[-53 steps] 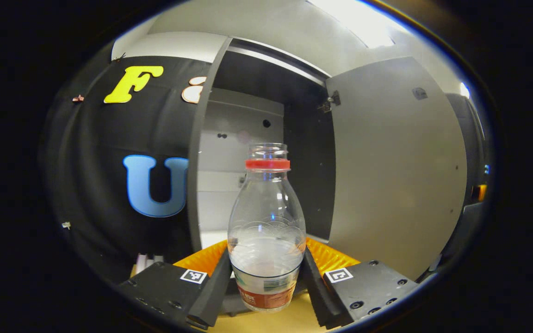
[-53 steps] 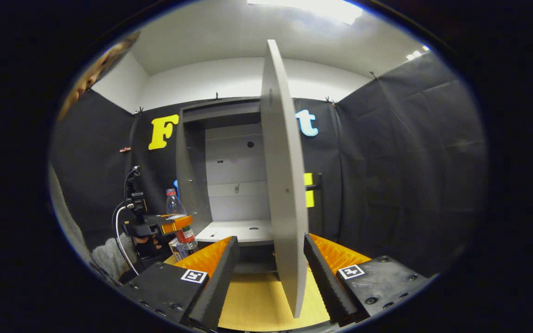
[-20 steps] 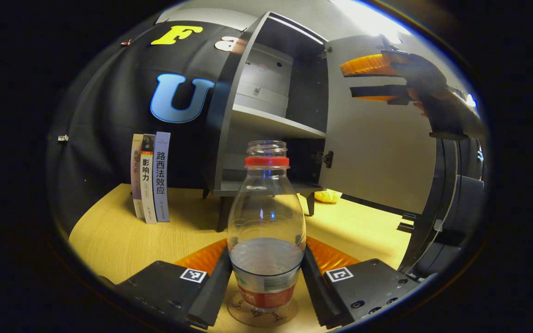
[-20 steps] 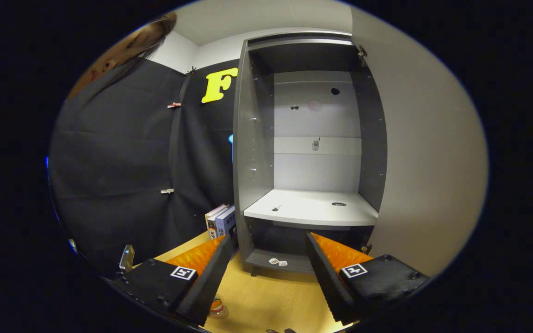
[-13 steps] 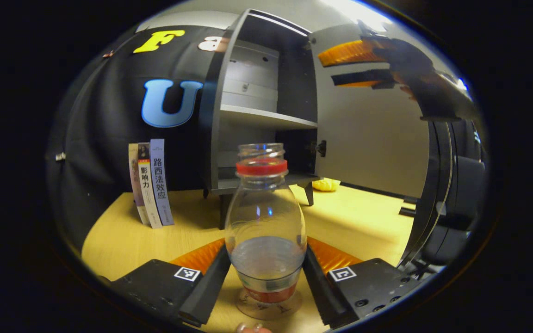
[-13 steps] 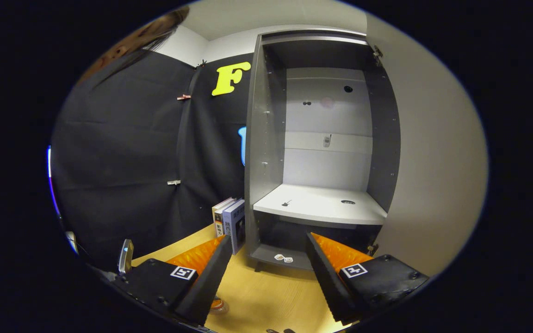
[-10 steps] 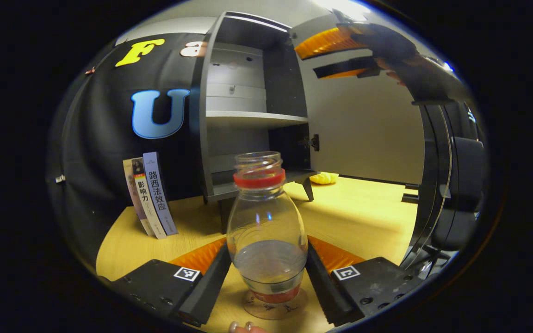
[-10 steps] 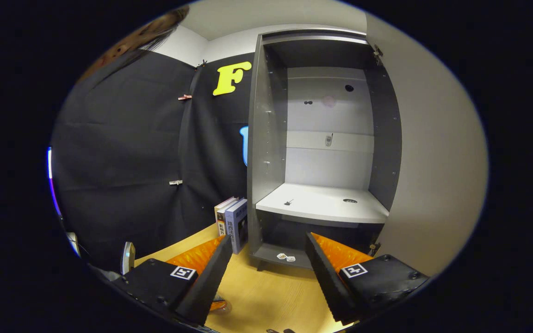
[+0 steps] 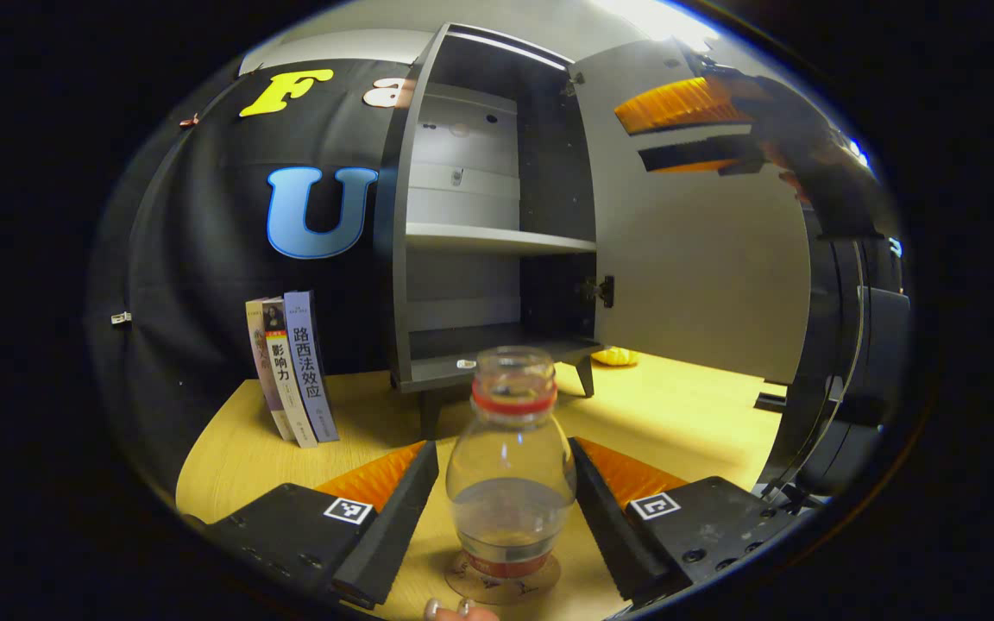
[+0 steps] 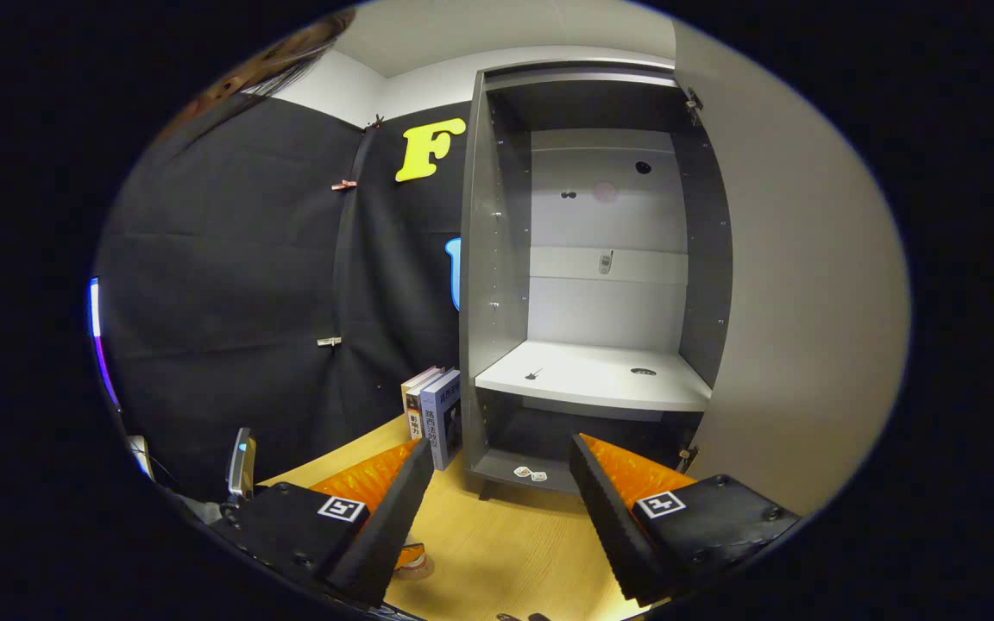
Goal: Open the cabinet door with the right hand, grasp the bottle in the cabinet with the left hand and place it on the coaster, then close the cabinet door with the right hand.
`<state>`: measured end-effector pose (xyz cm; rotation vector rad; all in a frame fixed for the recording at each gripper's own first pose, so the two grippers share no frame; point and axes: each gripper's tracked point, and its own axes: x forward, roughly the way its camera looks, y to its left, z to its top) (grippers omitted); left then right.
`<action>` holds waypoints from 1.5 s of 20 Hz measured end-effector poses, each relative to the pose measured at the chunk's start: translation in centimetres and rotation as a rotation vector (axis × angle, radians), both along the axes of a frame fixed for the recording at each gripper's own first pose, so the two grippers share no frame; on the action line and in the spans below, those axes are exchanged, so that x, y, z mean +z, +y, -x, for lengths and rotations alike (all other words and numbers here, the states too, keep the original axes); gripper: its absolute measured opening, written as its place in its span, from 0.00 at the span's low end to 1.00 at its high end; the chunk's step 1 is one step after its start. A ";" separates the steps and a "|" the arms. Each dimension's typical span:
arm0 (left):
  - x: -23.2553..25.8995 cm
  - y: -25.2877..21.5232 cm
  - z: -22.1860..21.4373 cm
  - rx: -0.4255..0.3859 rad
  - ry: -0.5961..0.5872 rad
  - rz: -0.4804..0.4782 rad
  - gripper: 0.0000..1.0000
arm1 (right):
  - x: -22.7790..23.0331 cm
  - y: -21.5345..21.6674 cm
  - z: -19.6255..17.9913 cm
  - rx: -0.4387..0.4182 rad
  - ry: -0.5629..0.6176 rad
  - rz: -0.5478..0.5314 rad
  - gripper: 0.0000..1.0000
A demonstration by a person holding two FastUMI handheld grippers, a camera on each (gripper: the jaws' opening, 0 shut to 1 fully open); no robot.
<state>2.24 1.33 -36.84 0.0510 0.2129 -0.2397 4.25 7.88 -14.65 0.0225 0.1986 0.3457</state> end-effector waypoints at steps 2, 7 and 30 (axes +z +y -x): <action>2.7 -0.6 -0.2 -0.013 -0.037 0.001 0.93 | 1.1 -0.7 0.2 -0.020 -0.022 -0.003 0.98; 12.0 -3.0 -0.9 -0.074 -0.143 0.029 0.93 | 5.0 -2.8 2.6 -0.040 -0.070 -0.046 0.98; 27.8 -5.9 -7.0 -0.030 -0.127 0.238 0.94 | 10.2 -27.7 13.2 -0.367 -0.152 -0.037 0.92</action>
